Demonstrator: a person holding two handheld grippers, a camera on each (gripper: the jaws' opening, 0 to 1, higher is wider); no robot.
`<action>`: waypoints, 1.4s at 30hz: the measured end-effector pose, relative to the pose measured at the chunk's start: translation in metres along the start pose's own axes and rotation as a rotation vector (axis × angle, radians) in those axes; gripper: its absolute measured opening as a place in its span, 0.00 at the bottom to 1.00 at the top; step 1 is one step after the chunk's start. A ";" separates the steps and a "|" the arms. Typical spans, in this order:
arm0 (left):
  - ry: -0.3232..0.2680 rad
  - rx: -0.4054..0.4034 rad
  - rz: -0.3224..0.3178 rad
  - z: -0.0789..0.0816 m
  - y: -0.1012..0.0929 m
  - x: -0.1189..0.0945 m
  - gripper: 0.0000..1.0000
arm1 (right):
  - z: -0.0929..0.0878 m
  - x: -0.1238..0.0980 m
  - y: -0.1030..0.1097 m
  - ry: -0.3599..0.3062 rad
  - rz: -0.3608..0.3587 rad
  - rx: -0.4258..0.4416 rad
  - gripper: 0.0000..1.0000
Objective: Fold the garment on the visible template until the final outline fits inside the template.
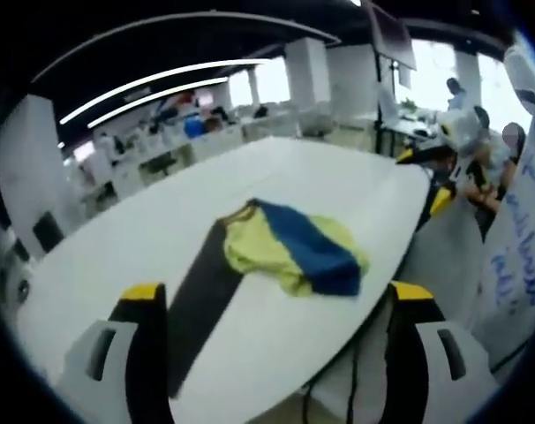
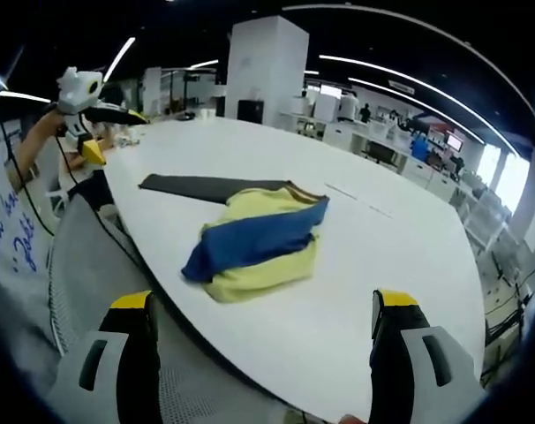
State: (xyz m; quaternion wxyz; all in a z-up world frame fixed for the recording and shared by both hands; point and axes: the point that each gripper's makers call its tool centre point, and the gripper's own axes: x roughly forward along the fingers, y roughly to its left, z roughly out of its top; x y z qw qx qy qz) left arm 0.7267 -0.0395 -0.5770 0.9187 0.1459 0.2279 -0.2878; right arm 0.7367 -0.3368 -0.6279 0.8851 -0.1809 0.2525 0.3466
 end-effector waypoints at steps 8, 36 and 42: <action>0.018 0.009 0.000 -0.005 -0.007 0.001 0.99 | -0.003 0.000 -0.003 0.027 -0.023 -0.022 1.00; -0.023 -0.060 0.021 -0.005 -0.004 -0.003 0.99 | -0.004 0.004 0.001 0.035 -0.021 -0.026 1.00; -0.040 -0.060 0.026 -0.002 -0.002 -0.006 0.99 | 0.002 0.005 0.000 0.019 -0.031 -0.033 1.00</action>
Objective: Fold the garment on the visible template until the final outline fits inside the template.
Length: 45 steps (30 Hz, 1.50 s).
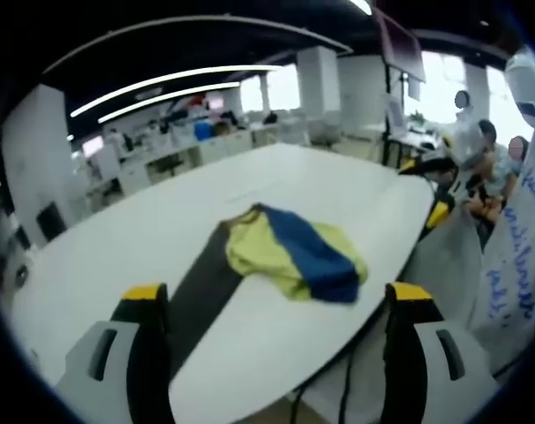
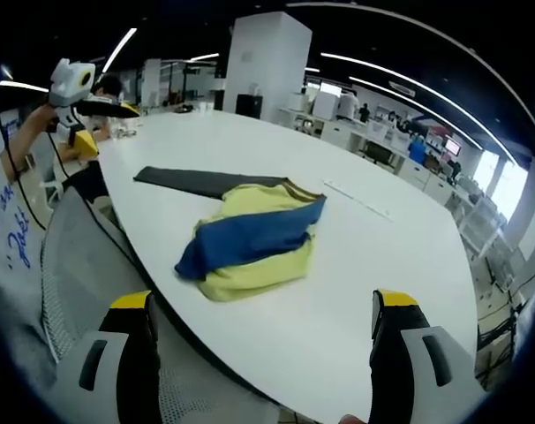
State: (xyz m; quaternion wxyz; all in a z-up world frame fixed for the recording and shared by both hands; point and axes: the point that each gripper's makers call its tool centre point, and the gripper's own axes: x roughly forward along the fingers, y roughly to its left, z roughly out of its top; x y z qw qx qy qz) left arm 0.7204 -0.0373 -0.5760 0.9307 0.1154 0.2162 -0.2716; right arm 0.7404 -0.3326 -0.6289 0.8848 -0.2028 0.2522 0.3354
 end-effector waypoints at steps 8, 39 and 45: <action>-0.004 -0.004 -0.002 -0.002 -0.002 -0.003 0.99 | 0.016 0.009 0.014 -0.037 0.060 -0.023 1.00; -0.031 -0.008 -0.051 -0.008 -0.003 -0.009 0.94 | 0.062 0.095 0.124 -0.085 0.500 -0.052 0.44; -0.039 -0.006 -0.069 -0.008 -0.002 -0.009 0.94 | 0.065 0.109 0.132 -0.094 0.533 -0.029 0.34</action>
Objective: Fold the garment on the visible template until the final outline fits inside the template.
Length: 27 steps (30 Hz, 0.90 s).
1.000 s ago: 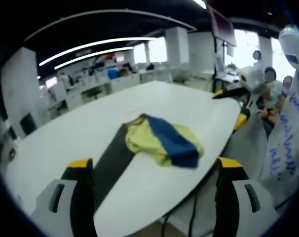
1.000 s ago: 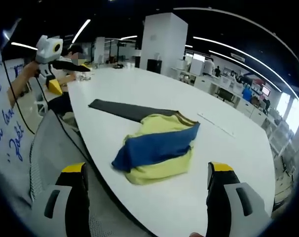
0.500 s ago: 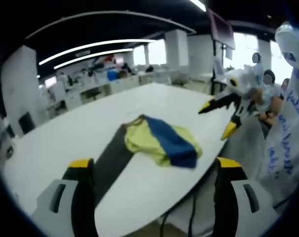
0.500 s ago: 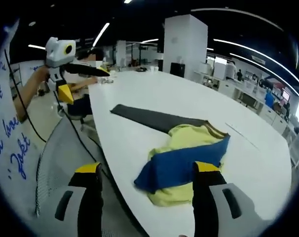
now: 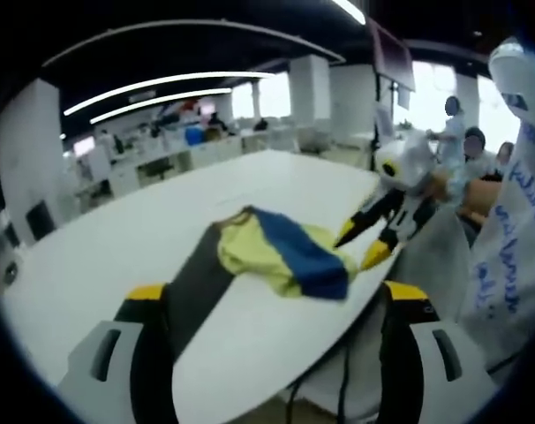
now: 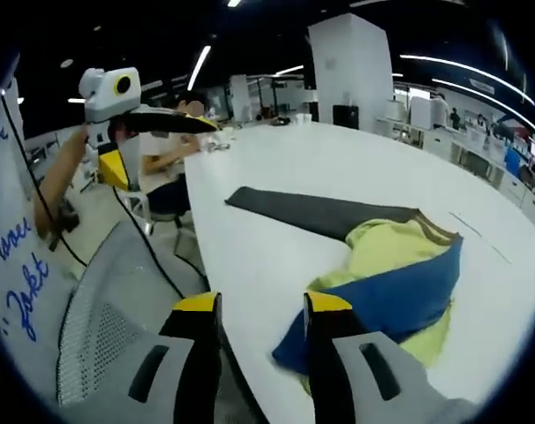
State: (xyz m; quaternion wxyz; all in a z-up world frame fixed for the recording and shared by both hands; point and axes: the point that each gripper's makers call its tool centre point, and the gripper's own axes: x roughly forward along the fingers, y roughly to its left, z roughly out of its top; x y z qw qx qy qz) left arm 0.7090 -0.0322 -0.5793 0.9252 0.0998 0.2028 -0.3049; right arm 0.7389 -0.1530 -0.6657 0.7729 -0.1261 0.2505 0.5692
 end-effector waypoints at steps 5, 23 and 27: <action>0.002 0.007 -0.013 -0.001 0.000 0.000 0.93 | -0.007 0.013 -0.003 0.022 0.009 0.017 0.29; -0.013 -0.010 -0.028 -0.007 0.010 0.001 0.90 | -0.050 0.068 -0.012 0.154 0.009 0.109 0.25; -0.004 -0.020 -0.029 -0.012 0.012 0.001 0.89 | -0.058 0.075 -0.016 0.201 -0.010 0.096 0.29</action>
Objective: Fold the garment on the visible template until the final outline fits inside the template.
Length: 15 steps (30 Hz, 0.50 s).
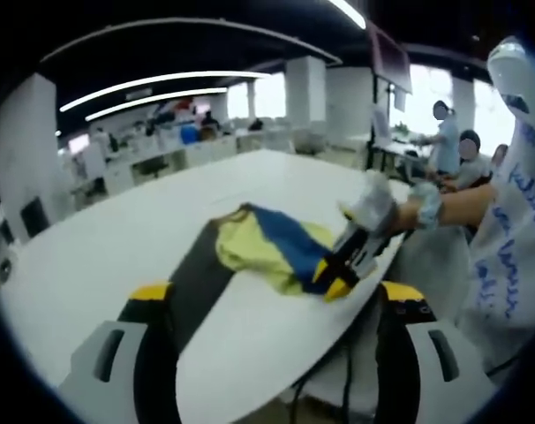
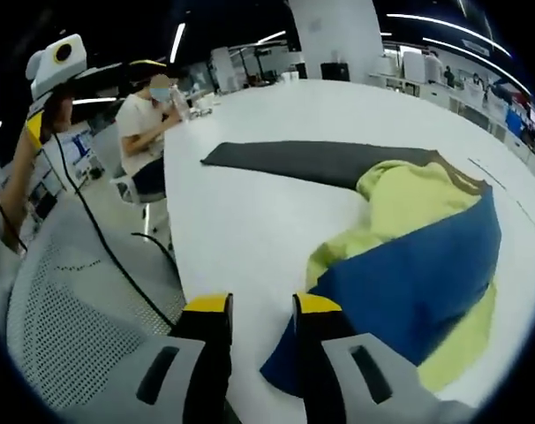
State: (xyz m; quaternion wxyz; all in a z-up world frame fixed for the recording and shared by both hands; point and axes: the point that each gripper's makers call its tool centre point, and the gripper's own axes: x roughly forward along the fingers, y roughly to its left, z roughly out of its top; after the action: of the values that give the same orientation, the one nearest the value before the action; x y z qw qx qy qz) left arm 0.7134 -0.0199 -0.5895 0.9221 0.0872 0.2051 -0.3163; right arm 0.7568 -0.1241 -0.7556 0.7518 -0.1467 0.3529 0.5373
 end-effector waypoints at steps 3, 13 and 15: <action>-0.001 -0.005 -0.005 -0.001 0.000 0.000 0.89 | -0.001 0.003 -0.004 0.013 -0.016 -0.008 0.29; -0.001 -0.012 -0.006 -0.004 0.004 -0.001 0.86 | -0.007 0.009 -0.022 0.085 -0.065 -0.035 0.28; -0.004 -0.012 -0.008 -0.003 0.004 -0.001 0.86 | -0.006 0.010 -0.024 0.087 -0.068 -0.034 0.28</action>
State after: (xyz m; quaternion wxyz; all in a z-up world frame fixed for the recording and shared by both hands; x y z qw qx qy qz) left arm 0.7139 -0.0155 -0.5920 0.9217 0.0801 0.2057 -0.3189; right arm 0.7778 -0.1301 -0.7708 0.7510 -0.1946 0.3711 0.5104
